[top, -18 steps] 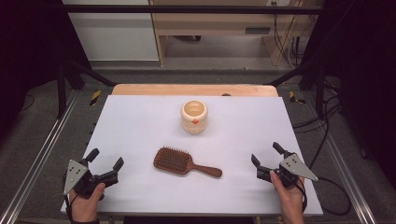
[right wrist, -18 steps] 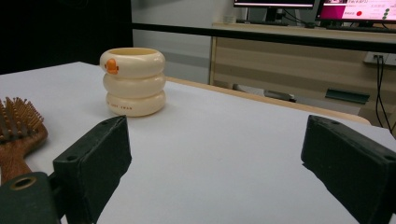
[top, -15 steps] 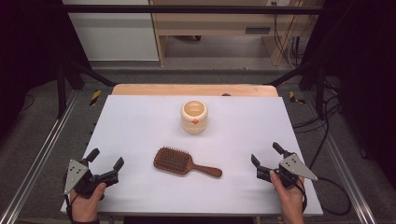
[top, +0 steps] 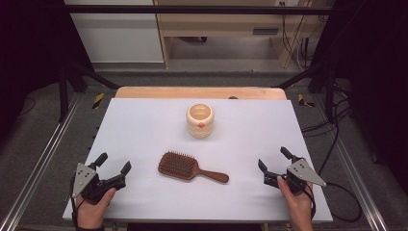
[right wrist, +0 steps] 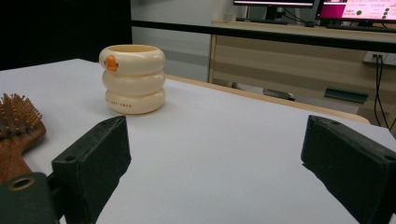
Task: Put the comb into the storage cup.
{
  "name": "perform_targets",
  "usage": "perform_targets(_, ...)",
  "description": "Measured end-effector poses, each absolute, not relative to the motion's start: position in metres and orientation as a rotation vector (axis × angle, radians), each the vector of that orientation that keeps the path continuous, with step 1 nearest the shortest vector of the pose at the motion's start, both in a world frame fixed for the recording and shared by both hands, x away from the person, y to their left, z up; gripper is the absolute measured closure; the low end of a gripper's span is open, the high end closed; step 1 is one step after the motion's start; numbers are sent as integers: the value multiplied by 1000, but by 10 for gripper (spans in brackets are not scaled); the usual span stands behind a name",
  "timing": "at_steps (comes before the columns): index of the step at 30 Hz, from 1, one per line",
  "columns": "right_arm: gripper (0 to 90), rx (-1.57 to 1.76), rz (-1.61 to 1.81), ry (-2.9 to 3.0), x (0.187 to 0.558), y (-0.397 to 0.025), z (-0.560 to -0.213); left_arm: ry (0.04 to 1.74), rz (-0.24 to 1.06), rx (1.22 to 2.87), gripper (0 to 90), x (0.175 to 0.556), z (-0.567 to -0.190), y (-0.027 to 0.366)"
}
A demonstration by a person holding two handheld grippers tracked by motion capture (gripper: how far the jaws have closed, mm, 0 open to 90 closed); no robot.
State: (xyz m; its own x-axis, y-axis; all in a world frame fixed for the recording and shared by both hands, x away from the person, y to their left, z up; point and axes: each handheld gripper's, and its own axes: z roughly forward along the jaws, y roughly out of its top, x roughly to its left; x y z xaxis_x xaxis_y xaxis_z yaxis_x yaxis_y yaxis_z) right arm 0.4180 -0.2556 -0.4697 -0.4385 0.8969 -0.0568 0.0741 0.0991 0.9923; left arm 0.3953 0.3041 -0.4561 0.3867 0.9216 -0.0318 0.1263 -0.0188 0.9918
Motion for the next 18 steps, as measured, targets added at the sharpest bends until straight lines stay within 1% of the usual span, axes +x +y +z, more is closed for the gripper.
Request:
perform_targets(1,83,971,1420,1646,418,-255,-470,998,842,1466,126,396,-456,303)
perform_targets(2,83,971,1420,1646,418,-255,-470,1000,850,1477,126,396,-457,303)
perform_targets(3,83,971,1418,1646,418,-255,-470,1002,851,1485,203,396,-458,302)
perform_targets(6,83,974,1412,1653,418,-255,-470,1024,846,1566,234,398,-462,294)
perform_targets(9,84,973,1408,1658,418,-255,-470,1027,838,1587,278,399,-462,291)
perform_targets(10,84,973,1408,1658,418,-255,-470,1032,833,1595,278,399,-463,290)
perform_targets(11,84,974,1406,1660,418,-254,-471,1037,825,1606,337,399,-463,290)
perform_targets(13,84,975,1405,1661,419,-254,-471,1049,811,1619,349,399,-464,290)
perform_targets(18,84,974,1401,1662,419,-254,-471,1077,774,1626,516,401,-464,292)
